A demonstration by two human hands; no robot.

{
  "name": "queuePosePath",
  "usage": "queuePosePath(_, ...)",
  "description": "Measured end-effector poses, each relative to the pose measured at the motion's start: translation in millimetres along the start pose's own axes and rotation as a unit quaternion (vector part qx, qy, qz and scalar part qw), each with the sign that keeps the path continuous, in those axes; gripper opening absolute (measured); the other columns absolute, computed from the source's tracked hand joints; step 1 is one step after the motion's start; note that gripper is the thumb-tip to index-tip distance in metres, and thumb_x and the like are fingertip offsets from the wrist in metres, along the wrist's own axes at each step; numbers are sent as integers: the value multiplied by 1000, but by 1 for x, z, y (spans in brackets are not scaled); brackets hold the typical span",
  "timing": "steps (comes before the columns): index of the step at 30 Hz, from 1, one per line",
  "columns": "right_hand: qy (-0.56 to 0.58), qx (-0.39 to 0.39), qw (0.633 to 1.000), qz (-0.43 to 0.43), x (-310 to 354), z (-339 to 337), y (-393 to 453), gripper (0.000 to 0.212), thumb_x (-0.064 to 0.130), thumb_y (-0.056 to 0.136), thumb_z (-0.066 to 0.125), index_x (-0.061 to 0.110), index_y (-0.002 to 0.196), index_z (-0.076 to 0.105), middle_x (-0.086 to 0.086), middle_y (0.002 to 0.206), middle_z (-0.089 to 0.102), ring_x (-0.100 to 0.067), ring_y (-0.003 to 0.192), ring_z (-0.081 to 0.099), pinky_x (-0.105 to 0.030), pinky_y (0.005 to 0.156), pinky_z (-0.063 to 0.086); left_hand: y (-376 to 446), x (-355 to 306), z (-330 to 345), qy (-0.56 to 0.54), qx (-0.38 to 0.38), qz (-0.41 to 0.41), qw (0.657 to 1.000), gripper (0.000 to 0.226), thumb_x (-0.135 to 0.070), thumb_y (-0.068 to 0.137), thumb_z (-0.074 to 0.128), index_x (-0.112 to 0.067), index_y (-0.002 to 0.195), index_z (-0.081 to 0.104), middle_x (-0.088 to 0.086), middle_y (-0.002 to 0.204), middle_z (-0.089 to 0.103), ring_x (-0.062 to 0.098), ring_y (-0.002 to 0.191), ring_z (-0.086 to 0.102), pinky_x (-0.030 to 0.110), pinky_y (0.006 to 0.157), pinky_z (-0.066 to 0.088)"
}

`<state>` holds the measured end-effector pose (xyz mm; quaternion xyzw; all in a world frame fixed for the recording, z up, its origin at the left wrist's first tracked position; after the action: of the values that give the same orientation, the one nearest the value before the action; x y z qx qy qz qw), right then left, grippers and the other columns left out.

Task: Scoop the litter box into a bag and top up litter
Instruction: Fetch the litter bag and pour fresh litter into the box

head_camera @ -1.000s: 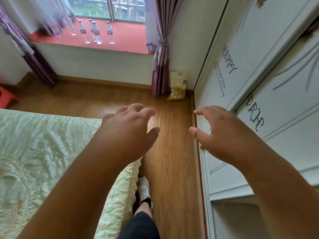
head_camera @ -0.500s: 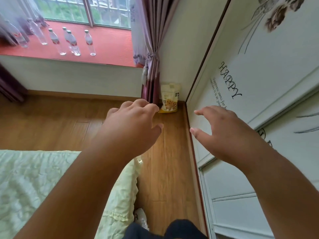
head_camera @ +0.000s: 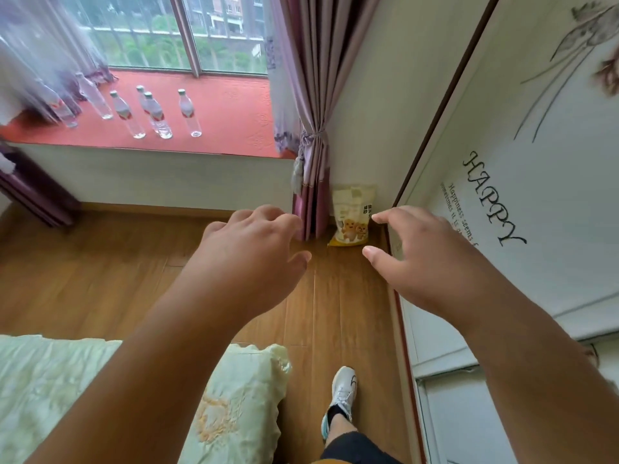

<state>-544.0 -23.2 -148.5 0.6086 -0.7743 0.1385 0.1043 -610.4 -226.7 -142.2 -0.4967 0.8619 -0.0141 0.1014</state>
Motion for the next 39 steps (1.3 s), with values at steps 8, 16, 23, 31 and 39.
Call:
queuePosePath(8, 33, 36, 999, -7, -59, -11, 145, 53, 49, 98, 55, 33, 148, 44, 13, 148, 47, -14, 134, 44, -37, 105, 43, 141, -13, -5, 2, 11, -45, 999, 50, -58, 101, 40, -42, 148, 37, -12, 155, 39, 18, 143, 37, 44, 113, 35)
queuePosePath(16, 27, 68, 997, 16, -100, -16, 260, 54, 48, 98, 56, 32, 148, 43, 8, 151, 46, -18, 136, 44, -40, 106, 43, 254, -12, 7, -12, 40, -46, 998, 47, -56, 101, 41, -39, 144, 42, -12, 153, 40, 17, 141, 37, 42, 110, 36)
queuePosePath(23, 14, 66, 995, 79, -127, 1, 367, 53, 48, 98, 56, 31, 147, 45, 8, 151, 46, -18, 138, 42, -43, 108, 43, 393, 14, 33, -17, 64, 7, 998, 45, -55, 99, 44, -41, 141, 45, -11, 146, 45, 20, 135, 43, 43, 103, 40)
queuePosePath(31, 31, 51, 987, 149, -150, 27, 478, 53, 46, 96, 60, 29, 145, 48, 7, 149, 49, -20, 135, 46, -40, 108, 44, 544, 30, 54, 2, 97, 73, 993, 46, -51, 98, 43, -36, 141, 46, -6, 143, 48, 22, 131, 45, 42, 100, 41)
queuePosePath(39, 40, 52, 986, 156, -203, 75, 566, 55, 43, 98, 59, 25, 148, 44, 6, 154, 42, -22, 138, 42, -40, 106, 43, 650, 25, 113, -9, 126, 64, 990, 47, -50, 97, 46, -37, 143, 47, -7, 147, 46, 24, 134, 42, 43, 103, 40)
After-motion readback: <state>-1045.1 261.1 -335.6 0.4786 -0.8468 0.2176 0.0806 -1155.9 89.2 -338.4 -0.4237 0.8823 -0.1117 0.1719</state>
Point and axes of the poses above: each hand's wrist, its own y-axis towards the middle knuckle, its own z-axis out of the palm, x = y × z, the point moved 3 cm from there along y, towards the middle knuckle
